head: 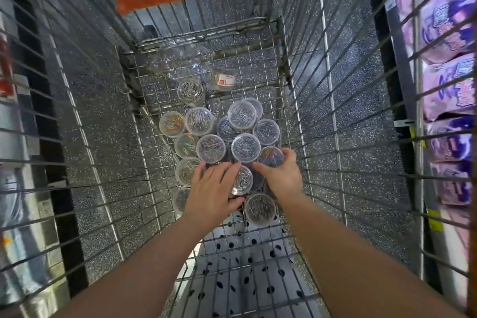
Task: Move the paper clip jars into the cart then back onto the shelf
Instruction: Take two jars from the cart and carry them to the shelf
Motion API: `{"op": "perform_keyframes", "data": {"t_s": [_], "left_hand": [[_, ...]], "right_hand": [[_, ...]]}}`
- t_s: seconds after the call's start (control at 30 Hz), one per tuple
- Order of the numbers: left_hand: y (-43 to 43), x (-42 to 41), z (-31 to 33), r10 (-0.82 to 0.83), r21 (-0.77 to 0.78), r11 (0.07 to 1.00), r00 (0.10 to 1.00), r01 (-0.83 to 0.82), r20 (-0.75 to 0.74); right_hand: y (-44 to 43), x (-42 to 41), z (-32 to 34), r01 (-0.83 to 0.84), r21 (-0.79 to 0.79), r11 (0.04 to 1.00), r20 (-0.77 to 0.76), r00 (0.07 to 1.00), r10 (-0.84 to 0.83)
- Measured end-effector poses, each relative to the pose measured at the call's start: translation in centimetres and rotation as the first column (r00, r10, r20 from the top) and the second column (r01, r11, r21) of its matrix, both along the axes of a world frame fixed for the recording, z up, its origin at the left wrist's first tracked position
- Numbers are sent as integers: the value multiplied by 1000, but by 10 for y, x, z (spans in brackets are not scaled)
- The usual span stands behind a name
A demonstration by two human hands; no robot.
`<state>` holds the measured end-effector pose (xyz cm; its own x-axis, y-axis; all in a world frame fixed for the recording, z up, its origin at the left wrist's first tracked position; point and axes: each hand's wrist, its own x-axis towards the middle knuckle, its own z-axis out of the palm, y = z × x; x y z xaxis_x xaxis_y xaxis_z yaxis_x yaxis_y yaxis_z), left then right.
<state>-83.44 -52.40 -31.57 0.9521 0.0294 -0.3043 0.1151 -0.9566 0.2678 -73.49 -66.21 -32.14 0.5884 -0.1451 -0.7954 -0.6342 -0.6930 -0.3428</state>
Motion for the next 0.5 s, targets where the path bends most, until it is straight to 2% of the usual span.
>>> {"op": "perform_keyframes", "data": {"t_s": [0.1,0.23,0.33,0.5], "left_hand": [[5,-3,1,36,-10,999,999,-37,-30],[3,5,13,41,53,998,980,-31,-192],[0,8,14,74,74,996,974,-59,-216],[1,6,17,127,125,987,958,-98,-256]], "right_hand": [[1,-1,2,47,18,999,22,999,-48],[2,-6,5,73,-10,997,158,985,-70],[1,-8,7,109,-7,994,200,974,-105],[4,-15,14,350,127,928,200,907,-370]]}}
